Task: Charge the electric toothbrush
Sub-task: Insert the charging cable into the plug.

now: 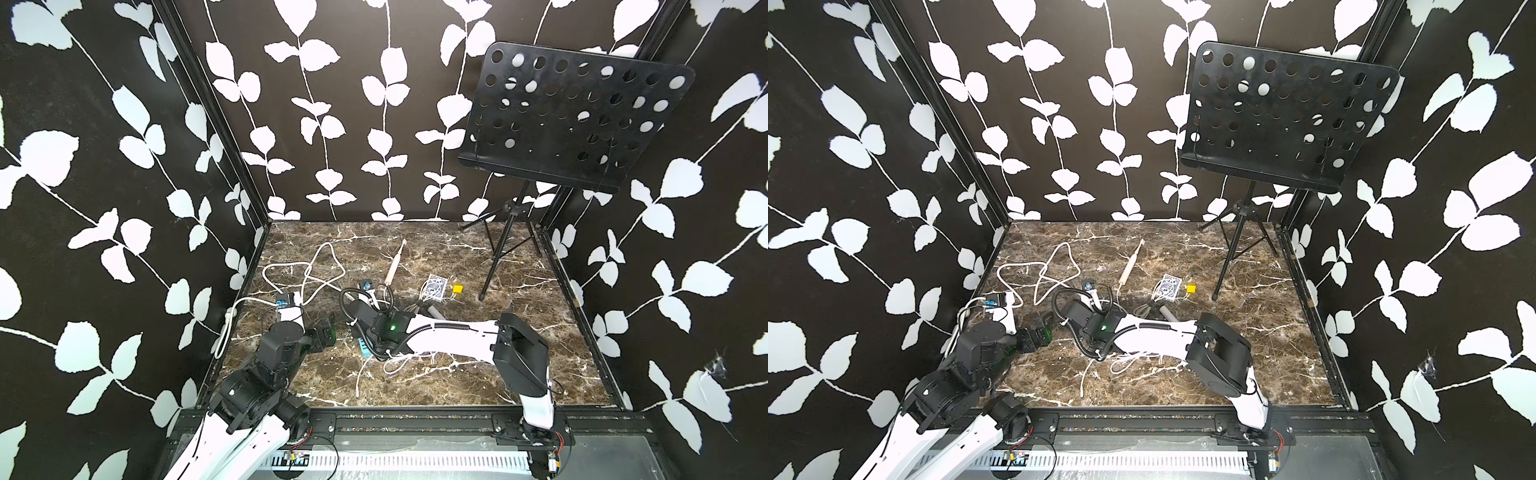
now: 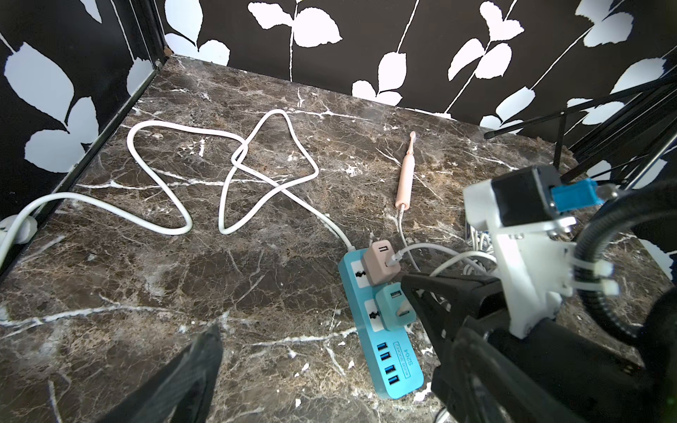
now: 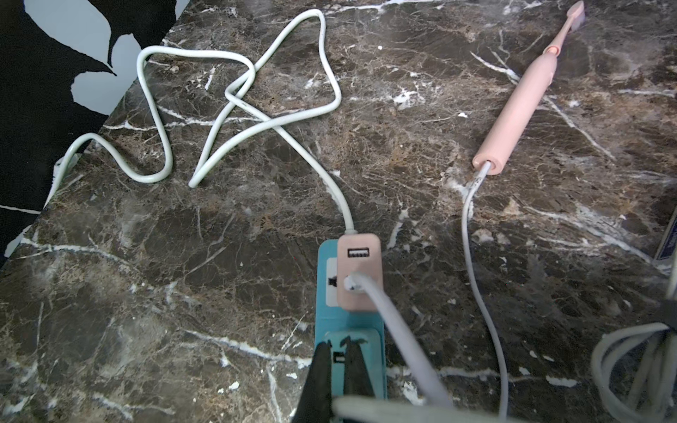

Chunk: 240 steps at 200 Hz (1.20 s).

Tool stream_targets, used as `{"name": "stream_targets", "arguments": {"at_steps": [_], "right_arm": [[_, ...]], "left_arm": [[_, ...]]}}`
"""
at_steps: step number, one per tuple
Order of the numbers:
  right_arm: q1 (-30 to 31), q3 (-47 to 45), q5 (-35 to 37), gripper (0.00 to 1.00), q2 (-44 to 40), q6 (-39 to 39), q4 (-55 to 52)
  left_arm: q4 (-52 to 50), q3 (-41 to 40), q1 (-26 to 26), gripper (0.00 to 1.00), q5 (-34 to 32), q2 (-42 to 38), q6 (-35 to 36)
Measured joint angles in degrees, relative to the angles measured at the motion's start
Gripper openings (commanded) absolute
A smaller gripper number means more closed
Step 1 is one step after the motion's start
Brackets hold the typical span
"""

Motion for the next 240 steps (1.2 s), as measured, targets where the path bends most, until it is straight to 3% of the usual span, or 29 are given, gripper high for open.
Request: {"name": "stream_targets", "arguments": {"at_steps": [102, 240], "right_arm": [[0.28, 0.07, 7.06, 0.00, 0.00, -0.24, -4.52], [0.61, -2.34, 1.57, 0.00, 0.39, 0.44, -1.25]], "left_arm": [[-0.07, -1.07, 0.00, 0.99, -0.04, -1.27, -0.48], [-0.17, -1.09, 0.00, 0.99, -0.26, -2.34, -1.11]]}}
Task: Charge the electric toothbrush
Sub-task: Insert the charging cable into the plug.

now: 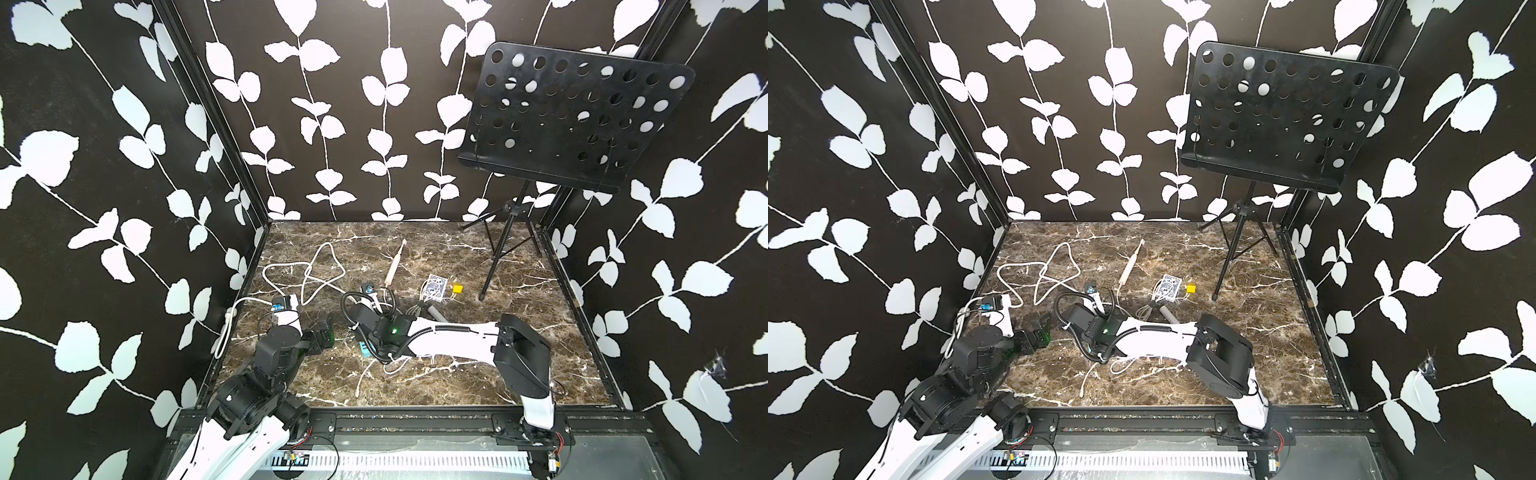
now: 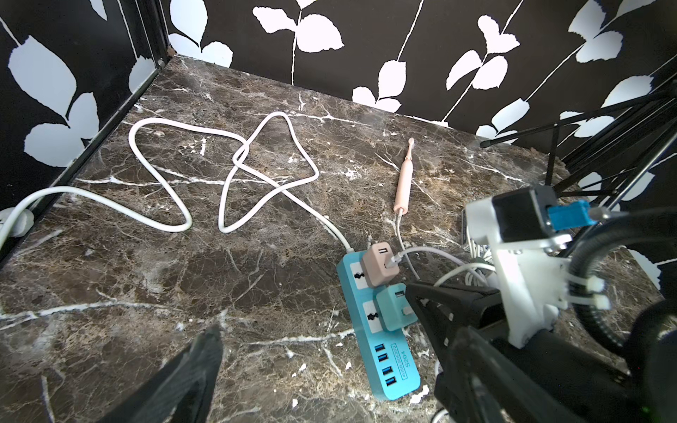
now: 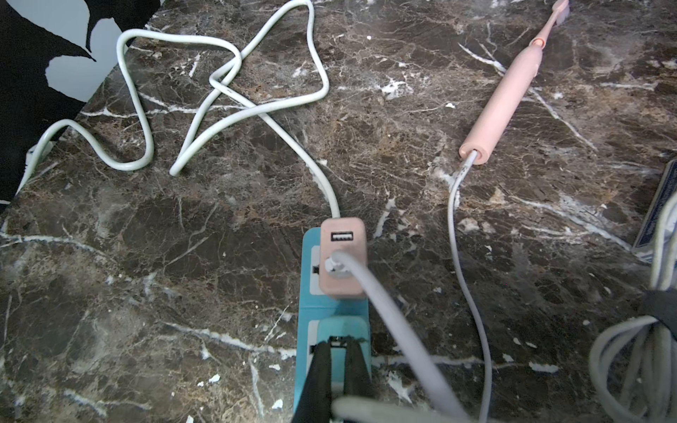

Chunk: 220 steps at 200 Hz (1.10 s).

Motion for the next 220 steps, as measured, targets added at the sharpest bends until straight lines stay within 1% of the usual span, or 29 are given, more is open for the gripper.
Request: {"name": "stream_targets", "arguments": {"at_steps": [42, 61, 79, 110, 171, 204, 220], "right_arm": [[-0.92, -0.07, -2.56, 0.00, 0.72, 0.68, -0.44], [-1.31, -2.08, -3.78, 0.00, -0.11, 1.14, 1.60], [-1.25, -4.04, -4.02, 0.00, -0.90, 1.07, 4.17], [-1.09, -2.89, -3.80, 0.00, 0.22, 0.96, 3.50], [-1.42, -6.23, -4.48, 0.00, -1.44, 2.84, 7.65], [-1.57, -3.69, -4.79, 0.00, -0.83, 4.11, 4.04], [-1.62, -4.11, -5.07, 0.00, -0.90, 5.07, 4.37]], "left_arm": [[0.00, 0.00, 0.00, 0.99, 0.02, 1.29, -0.02], [0.00, 0.00, 0.00, 0.99, -0.04, 1.40, 0.00], [0.00, 0.00, 0.00, 0.99, -0.15, 1.40, 0.02], [0.02, 0.00, 0.00, 0.99, -0.22, 1.40, 0.02], [0.13, 0.00, 0.00, 0.99, -0.20, 1.38, 0.02], [0.20, -0.48, 0.00, 0.99, -0.13, 1.09, 0.02], [0.24, -0.50, 0.00, 0.99, 0.02, 1.05, 0.02]]}}
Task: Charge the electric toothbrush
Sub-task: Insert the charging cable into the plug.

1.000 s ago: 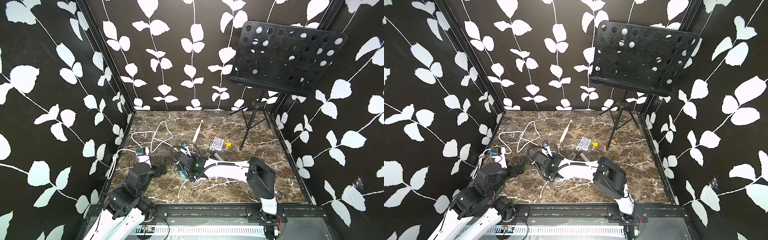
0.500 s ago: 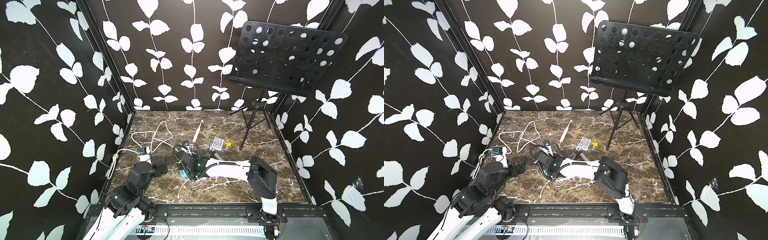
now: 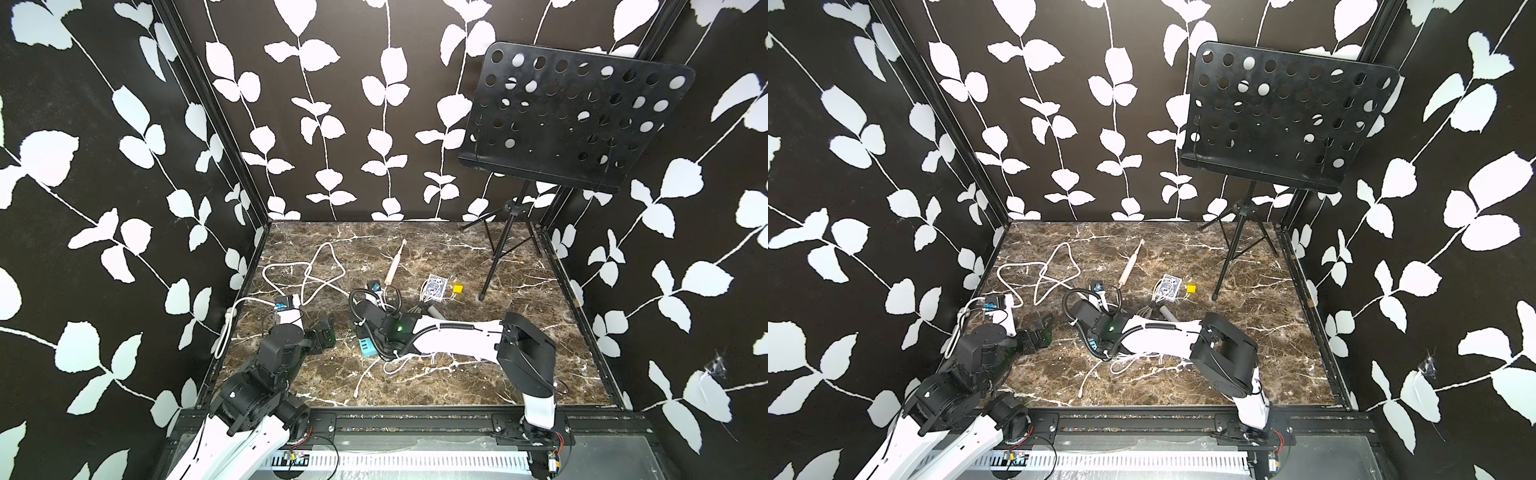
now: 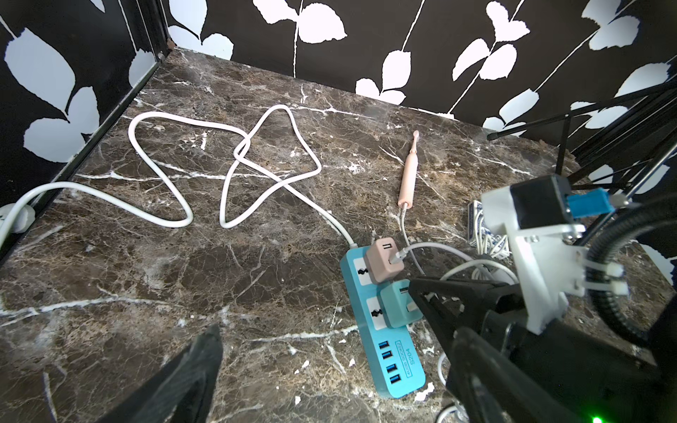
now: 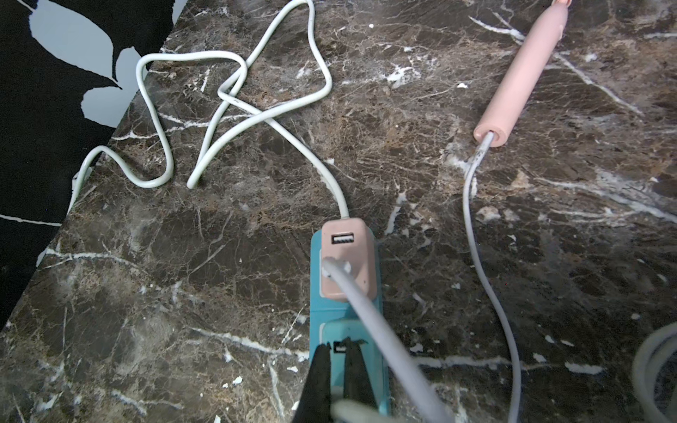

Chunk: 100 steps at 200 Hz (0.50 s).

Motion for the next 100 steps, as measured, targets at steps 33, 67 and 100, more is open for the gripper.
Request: {"name": "stream_targets", "arguments": {"at_steps": [33, 67, 100], "right_arm": [[-0.13, -1.31, -0.66, 0.00, -0.20, 1.92, 2.21], [-0.15, -2.25, -0.31, 0.00, -1.51, 2.29, 2.89], [-0.13, 1.49, 0.22, 0.11, -1.27, 2.97, -1.20]], "left_arm": [[0.02, -0.02, 0.00, 0.99, 0.09, 0.00, 0.00], [0.61, -0.24, 0.00, 0.99, 0.28, 0.00, 0.00], [1.51, -0.26, 0.00, 0.99, 0.28, 0.00, 0.00]]}}
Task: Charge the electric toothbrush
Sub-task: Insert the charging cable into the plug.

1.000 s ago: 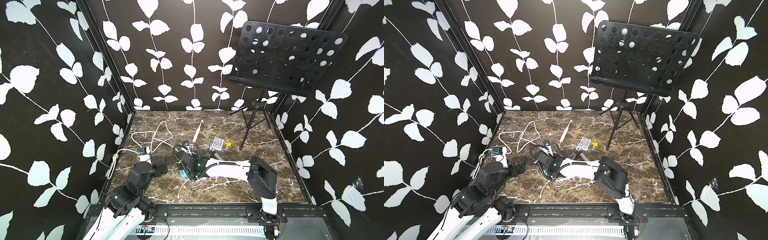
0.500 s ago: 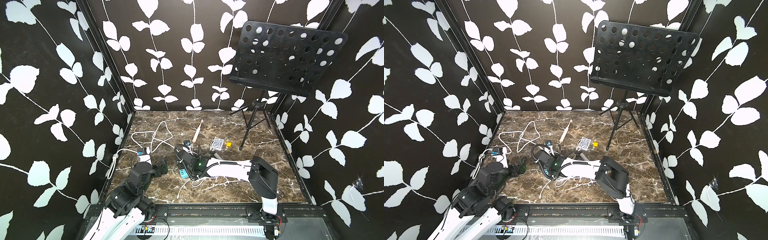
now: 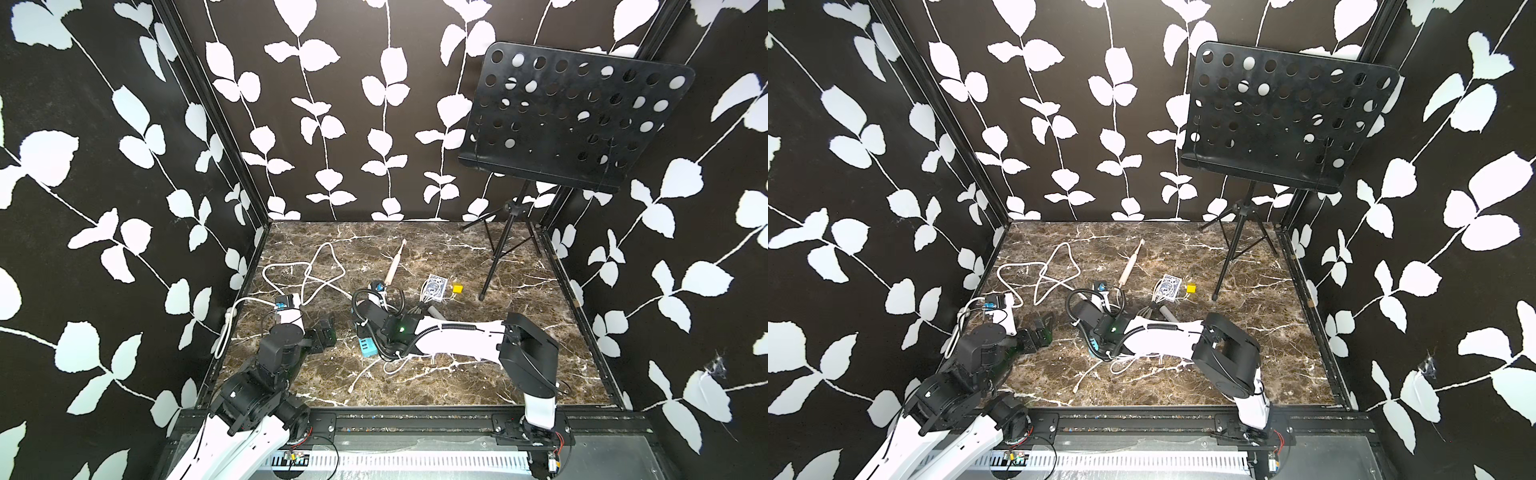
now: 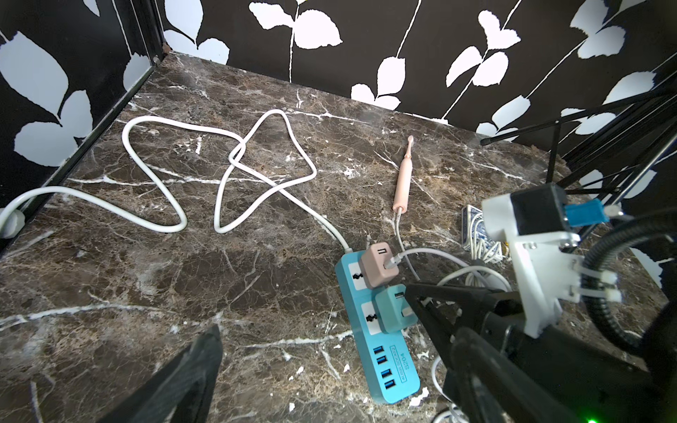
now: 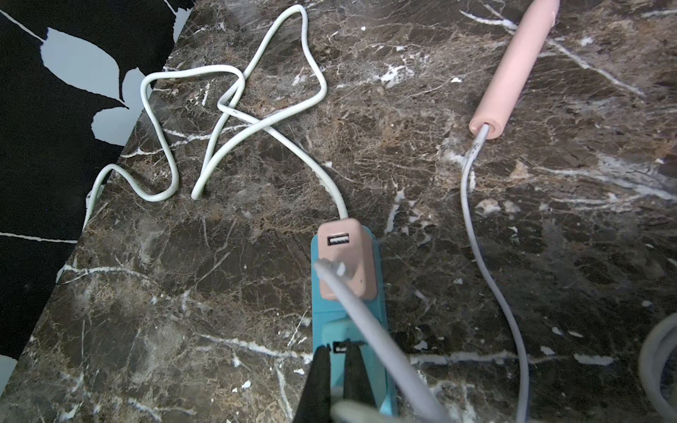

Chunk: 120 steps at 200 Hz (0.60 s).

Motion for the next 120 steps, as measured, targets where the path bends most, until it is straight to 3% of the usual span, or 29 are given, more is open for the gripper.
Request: {"name": "stream_targets", "arguments": {"at_steps": [81, 120], "right_arm": [[0.52, 4.68, -2.38, 0.42, -0.11, 0.66, -6.95], [1.62, 5.33, -4.52, 0.51, -1.14, -1.55, -9.29]], "left_arm": [[1.03, 0.00, 0.00, 0.99, 0.09, 0.50, 0.42], [1.03, 0.00, 0.00, 0.99, -0.02, 0.61, 0.68]]}}
